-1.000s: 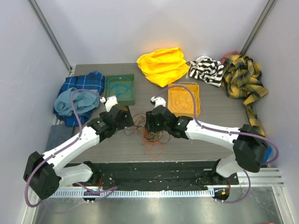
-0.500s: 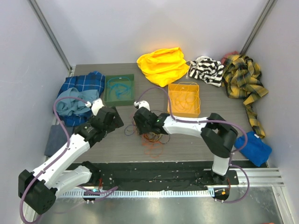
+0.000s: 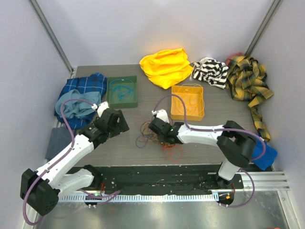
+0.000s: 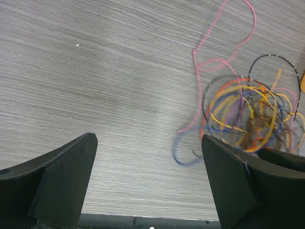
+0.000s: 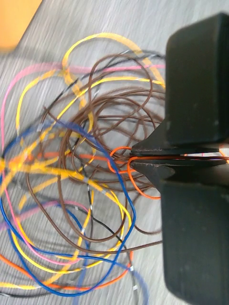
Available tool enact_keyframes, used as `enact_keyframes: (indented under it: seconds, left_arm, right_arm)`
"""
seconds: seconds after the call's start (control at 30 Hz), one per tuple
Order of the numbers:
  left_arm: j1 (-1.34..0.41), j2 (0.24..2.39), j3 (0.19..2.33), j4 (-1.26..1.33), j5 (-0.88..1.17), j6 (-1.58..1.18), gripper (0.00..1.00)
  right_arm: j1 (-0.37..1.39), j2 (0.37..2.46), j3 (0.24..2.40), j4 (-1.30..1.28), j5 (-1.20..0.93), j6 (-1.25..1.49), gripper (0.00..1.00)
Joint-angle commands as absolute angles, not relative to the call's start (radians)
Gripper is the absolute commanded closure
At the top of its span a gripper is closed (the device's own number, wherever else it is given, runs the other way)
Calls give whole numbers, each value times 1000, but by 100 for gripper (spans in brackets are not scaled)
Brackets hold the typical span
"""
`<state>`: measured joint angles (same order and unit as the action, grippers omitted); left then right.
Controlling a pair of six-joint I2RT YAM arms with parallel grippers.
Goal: Untangle the cables
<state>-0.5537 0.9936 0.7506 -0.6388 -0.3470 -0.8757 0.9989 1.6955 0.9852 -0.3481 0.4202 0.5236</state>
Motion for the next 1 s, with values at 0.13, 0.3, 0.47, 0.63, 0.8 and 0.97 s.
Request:
enact_keyframes:
  seconds: [0.13, 0.3, 0.47, 0.63, 0.8, 0.97]
  left_arm:
    - [-543, 1023, 810, -608, -342, -844, 3]
    - [-545, 1081, 834, -598, -322, -827, 4]
    - [-540, 1130, 896, -603, -350, -769, 3]
    - [-522, 1224, 969, -597, -316, -726, 2]
    - [-506, 1299, 1006, -594, -246, -759, 3]
    - [-502, 1278, 939, -493, -166, -784, 4]
  right_arm:
    - [994, 1476, 913, -480, 572, 597, 94]
    - [1000, 1364, 907, -473, 551, 597, 59]
    - [1019, 1240, 951, -436, 515, 588, 44]
    - [1019, 1194, 971, -445, 524, 578, 46]
    - [1020, 1077, 930, -454, 659, 598, 47]
    - [1014, 1034, 922, -537, 703, 603, 47]
